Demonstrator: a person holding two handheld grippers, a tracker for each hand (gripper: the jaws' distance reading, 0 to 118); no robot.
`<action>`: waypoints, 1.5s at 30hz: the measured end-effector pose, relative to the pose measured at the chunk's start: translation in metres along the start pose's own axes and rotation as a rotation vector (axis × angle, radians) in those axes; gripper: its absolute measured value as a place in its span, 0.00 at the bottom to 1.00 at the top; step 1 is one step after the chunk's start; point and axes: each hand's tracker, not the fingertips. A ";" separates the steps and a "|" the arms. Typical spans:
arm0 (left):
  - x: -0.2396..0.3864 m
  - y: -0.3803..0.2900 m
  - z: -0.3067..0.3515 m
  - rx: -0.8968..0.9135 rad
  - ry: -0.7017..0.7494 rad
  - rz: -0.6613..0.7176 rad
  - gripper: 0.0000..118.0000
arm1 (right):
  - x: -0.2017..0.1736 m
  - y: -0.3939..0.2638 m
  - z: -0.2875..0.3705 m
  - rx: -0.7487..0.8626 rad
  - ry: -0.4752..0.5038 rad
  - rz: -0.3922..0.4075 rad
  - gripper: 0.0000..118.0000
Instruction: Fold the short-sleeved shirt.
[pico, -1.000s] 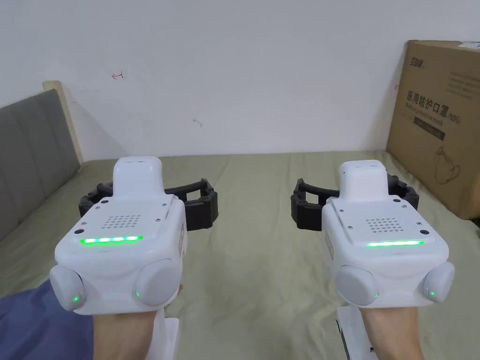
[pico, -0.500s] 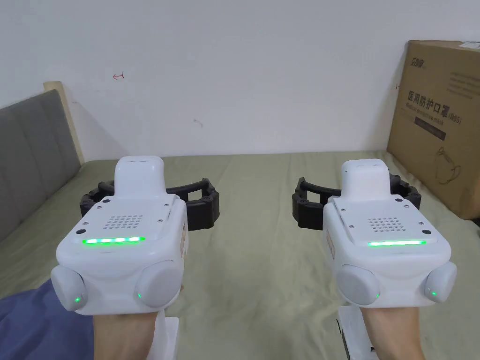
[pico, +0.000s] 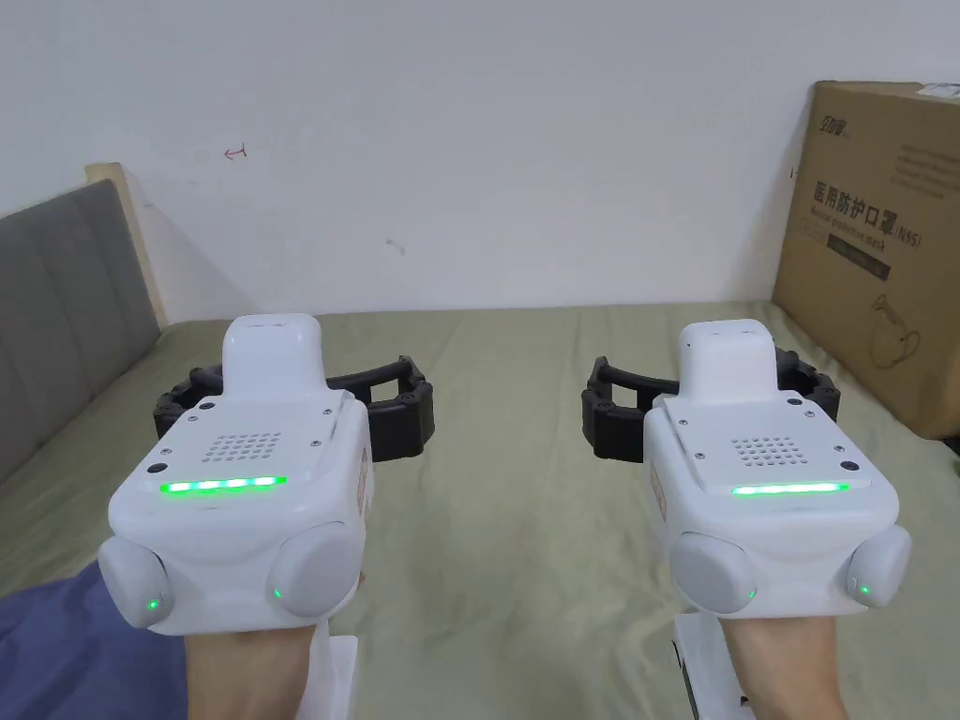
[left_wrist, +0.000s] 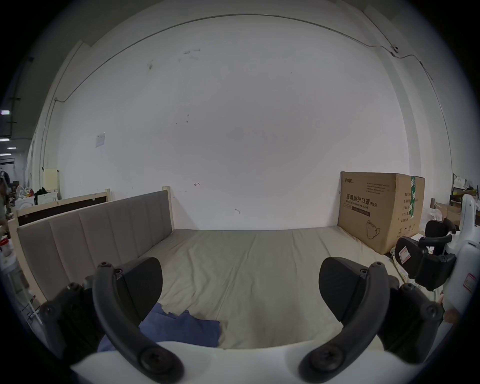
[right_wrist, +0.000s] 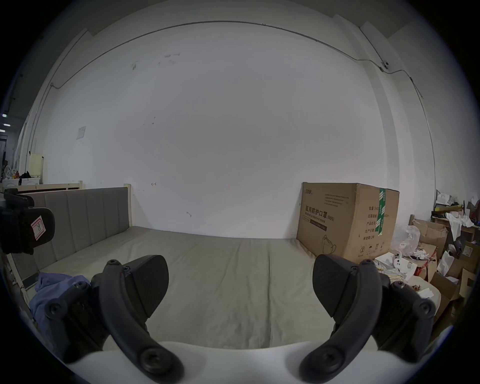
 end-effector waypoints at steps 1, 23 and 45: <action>0.000 0.000 0.000 0.002 0.007 -0.001 1.00 | 0.000 0.000 0.000 0.000 -0.001 0.002 0.96; 0.005 0.000 0.006 -0.001 -0.031 0.001 0.45 | 0.000 -0.002 0.006 0.015 0.026 0.001 0.28; 0.006 -0.003 -0.001 -0.036 -0.028 -0.065 0.00 | -0.006 -0.001 -0.005 -0.059 0.045 -0.046 0.01</action>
